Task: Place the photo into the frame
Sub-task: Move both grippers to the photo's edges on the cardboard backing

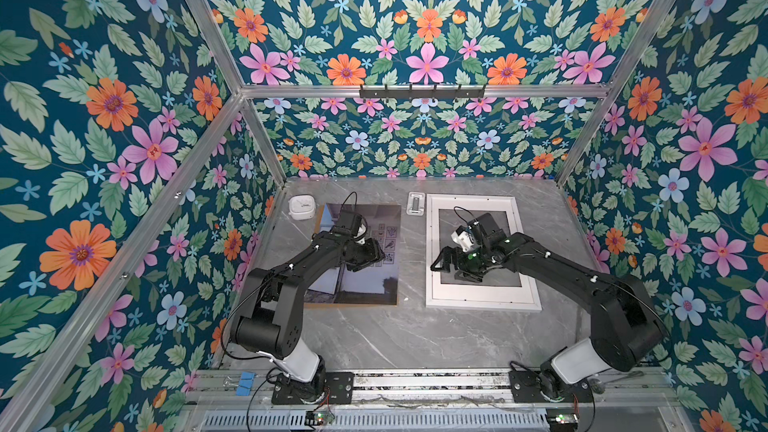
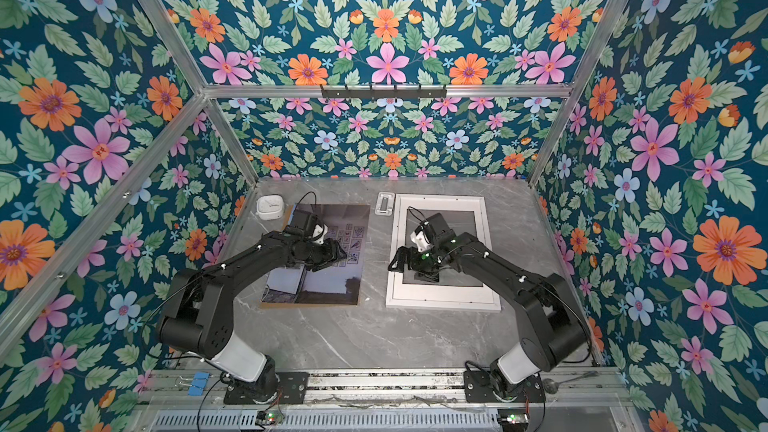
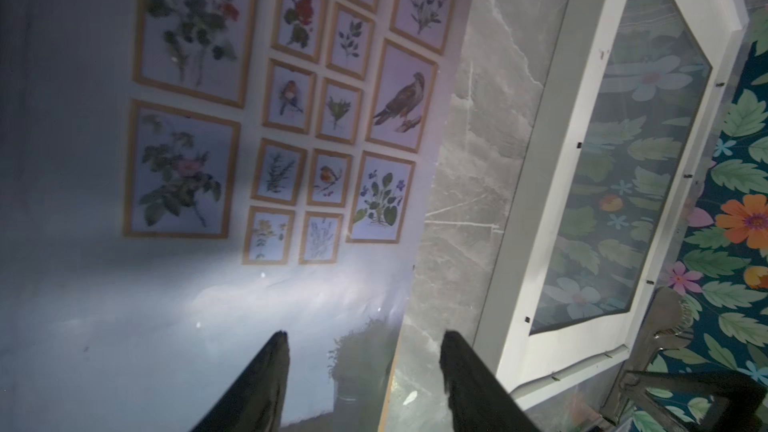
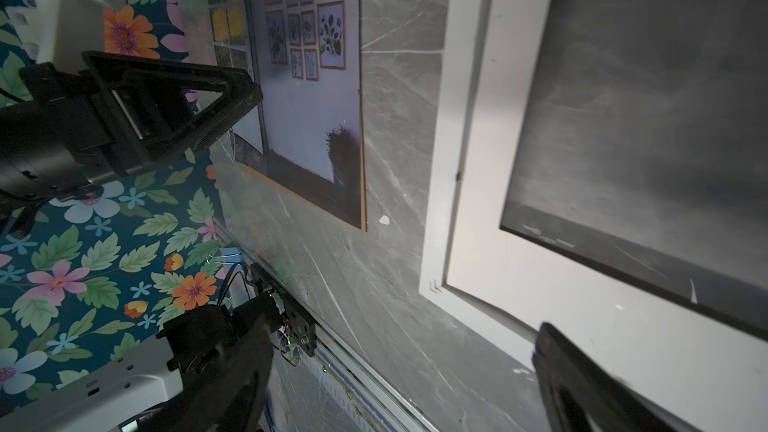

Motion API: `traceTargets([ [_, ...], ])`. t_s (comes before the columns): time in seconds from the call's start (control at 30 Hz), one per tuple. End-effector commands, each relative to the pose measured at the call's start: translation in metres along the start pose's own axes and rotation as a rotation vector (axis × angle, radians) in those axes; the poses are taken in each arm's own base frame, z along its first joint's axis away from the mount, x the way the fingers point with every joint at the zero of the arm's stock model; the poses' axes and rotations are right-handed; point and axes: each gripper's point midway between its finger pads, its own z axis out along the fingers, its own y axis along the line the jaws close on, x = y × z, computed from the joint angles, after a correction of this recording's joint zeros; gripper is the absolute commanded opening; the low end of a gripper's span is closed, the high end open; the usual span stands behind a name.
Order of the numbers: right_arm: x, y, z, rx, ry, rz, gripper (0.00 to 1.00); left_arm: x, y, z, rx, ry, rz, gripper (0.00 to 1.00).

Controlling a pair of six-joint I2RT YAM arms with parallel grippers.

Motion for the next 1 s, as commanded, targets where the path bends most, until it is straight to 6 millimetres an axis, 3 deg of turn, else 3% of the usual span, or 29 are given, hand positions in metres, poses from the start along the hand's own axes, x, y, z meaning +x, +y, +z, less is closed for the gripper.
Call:
traceTargets([
  [0.0, -0.008, 0.02, 0.017, -0.014, -0.009, -0.018, 0.97, 0.001, 0.028, -0.005, -0.112, -0.001, 0.03, 0.62],
  [0.03, -0.007, 0.016, 0.033, 0.004, 0.019, -0.004, 0.97, 0.0, 0.034, -0.006, -0.129, -0.002, 0.03, 0.62],
  [0.13, -0.007, 0.025, 0.054, -0.009, 0.047, 0.0, 0.96, 0.001, 0.047, -0.006, -0.147, 0.0, 0.016, 0.62],
  [0.3, -0.013, 0.037, 0.077, -0.053, 0.067, 0.019, 0.96, 0.009, 0.054, 0.001, -0.148, 0.026, 0.012, 0.62],
  [0.7, -0.034, 0.04, 0.107, -0.051, 0.08, 0.058, 0.95, 0.036, 0.057, 0.014, -0.097, 0.081, -0.034, 0.62],
  [0.97, -0.039, 0.037, 0.123, -0.032, 0.094, 0.077, 0.94, 0.047, 0.039, 0.018, -0.037, 0.097, -0.046, 0.62],
])
